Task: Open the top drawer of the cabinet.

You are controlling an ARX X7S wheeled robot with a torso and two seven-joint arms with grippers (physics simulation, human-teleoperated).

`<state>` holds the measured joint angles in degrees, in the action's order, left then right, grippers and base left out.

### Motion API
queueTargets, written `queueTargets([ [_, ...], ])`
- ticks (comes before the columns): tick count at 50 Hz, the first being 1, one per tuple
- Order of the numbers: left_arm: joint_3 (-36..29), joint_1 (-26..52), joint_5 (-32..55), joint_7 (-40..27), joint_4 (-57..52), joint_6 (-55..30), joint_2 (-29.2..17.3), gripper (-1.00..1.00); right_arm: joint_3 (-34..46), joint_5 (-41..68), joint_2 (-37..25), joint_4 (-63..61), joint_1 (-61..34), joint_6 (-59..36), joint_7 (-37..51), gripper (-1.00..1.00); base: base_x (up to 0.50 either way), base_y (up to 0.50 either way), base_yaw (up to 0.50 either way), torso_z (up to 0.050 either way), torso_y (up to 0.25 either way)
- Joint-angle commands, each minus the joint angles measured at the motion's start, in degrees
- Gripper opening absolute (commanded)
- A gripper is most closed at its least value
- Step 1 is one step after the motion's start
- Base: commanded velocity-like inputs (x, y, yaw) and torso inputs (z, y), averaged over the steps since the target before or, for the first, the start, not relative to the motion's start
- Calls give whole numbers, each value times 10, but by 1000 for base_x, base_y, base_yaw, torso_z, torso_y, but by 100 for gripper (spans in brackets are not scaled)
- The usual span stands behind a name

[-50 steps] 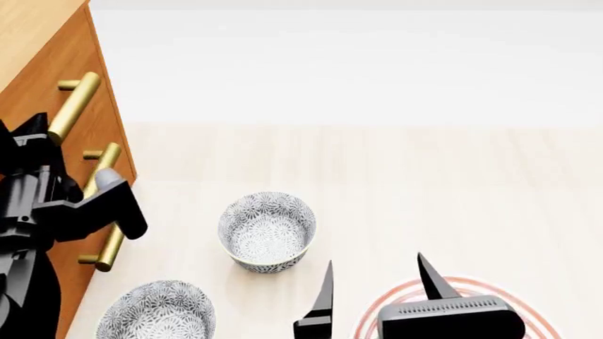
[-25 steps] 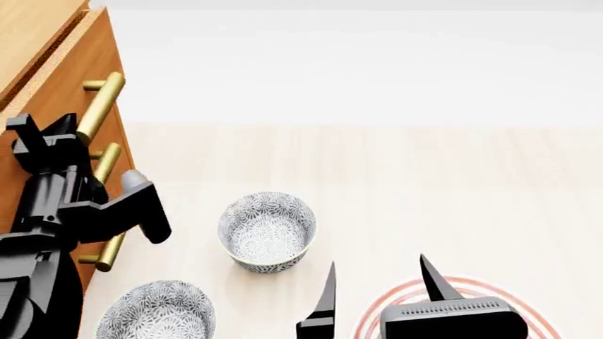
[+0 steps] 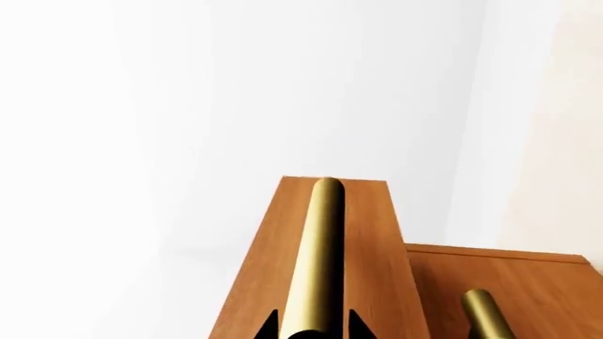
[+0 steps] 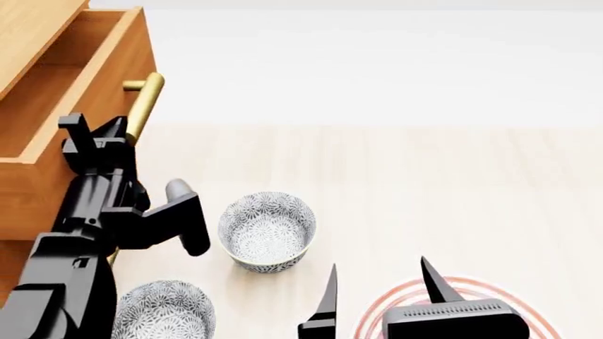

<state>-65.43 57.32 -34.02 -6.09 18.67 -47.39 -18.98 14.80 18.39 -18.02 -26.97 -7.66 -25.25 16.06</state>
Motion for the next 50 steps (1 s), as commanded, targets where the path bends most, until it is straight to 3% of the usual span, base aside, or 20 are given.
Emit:
queueTargets([
  [1, -14, -16, -40, -16, -21, -2, 12, -100, 0, 4, -3, 1, 0, 0, 2, 100, 0, 0, 0, 0, 11],
  [15, -8, -15, -36, -21, -3, -3, 13, -100, 5, 3, -2, 13, 1, 11, 1, 100, 0, 0, 0, 0, 2],
  [16, -11, -15, -34, -11, -7, -1, 11, 100, 5, 3, -2, 13, 0, 11, 1, 100, 0, 0, 0, 0, 0],
  [31, -13, -18, -48, -10, -43, -15, 4, 100, 6, 7, -3, 15, -1, 11, 4, 100, 0, 0, 0, 0, 0],
  [50, -64, -15, -102, 39, -135, -62, 39, 100, 4, 11, -9, 9, 5, 13, 8, 100, 0, 0, 0, 0, 0],
])
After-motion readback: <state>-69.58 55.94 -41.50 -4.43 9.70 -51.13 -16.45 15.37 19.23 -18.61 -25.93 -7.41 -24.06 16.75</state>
